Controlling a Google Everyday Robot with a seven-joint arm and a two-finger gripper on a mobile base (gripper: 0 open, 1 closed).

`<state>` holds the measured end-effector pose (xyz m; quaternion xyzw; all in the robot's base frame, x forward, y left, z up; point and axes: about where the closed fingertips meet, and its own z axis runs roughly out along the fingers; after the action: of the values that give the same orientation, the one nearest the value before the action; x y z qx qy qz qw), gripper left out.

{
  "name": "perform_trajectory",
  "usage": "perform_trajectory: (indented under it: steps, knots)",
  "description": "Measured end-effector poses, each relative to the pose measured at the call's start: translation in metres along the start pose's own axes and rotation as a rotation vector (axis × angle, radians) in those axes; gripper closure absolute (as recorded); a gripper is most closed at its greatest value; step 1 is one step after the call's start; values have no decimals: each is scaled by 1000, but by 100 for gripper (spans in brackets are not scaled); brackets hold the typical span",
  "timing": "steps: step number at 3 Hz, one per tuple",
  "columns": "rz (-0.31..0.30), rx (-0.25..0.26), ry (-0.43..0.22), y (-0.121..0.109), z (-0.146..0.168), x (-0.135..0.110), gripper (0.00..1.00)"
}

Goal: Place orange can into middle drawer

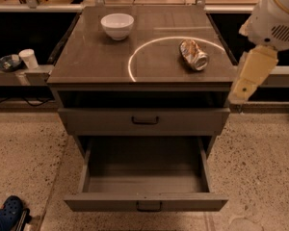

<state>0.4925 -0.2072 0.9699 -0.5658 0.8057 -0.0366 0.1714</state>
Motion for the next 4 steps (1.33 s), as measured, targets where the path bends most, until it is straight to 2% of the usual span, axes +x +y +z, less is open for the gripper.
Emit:
perform_trajectory:
  steps: [1,2,3,4]
  knots:
    - [74,55,-11,-54,29,-33,0]
    - [205,102,13,-112,77,-76,0]
    - [335,103,31,-136,109,-93,0]
    - [455,68,46,-146,143,-108,0]
